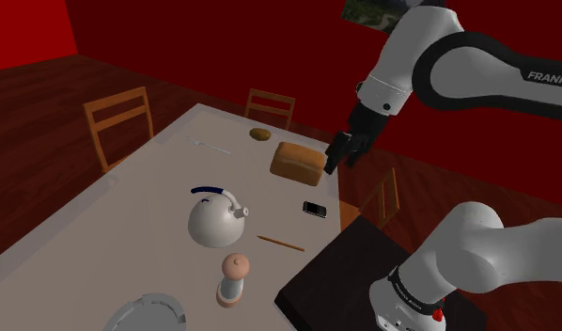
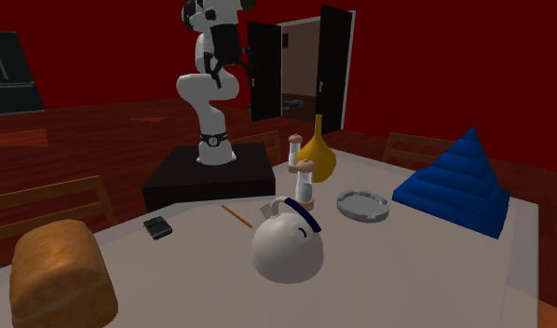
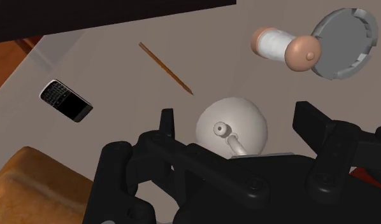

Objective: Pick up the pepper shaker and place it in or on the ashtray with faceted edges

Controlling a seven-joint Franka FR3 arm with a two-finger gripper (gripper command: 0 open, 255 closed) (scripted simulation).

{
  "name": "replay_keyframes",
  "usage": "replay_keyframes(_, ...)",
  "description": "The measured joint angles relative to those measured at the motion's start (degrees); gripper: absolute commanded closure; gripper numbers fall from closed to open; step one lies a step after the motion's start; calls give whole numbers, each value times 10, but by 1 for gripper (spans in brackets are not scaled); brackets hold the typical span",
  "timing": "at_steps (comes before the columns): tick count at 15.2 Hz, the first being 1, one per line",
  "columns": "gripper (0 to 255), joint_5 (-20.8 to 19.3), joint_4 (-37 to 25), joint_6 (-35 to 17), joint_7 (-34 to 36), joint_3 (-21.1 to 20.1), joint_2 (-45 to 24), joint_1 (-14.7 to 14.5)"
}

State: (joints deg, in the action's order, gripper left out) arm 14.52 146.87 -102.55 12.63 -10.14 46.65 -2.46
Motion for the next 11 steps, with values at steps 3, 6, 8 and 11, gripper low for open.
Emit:
replay_keyframes(3, 0, 26, 27, -52, 31, -37, -21, -12)
replay_keyframes(6, 0, 50, 45, -100, 61, -73, -45, -23)
replay_keyframes(8, 0, 67, 55, -141, 82, -102, -73, -30)
replay_keyframes(11, 0, 87, 63, -201, 114, -143, -118, -38)
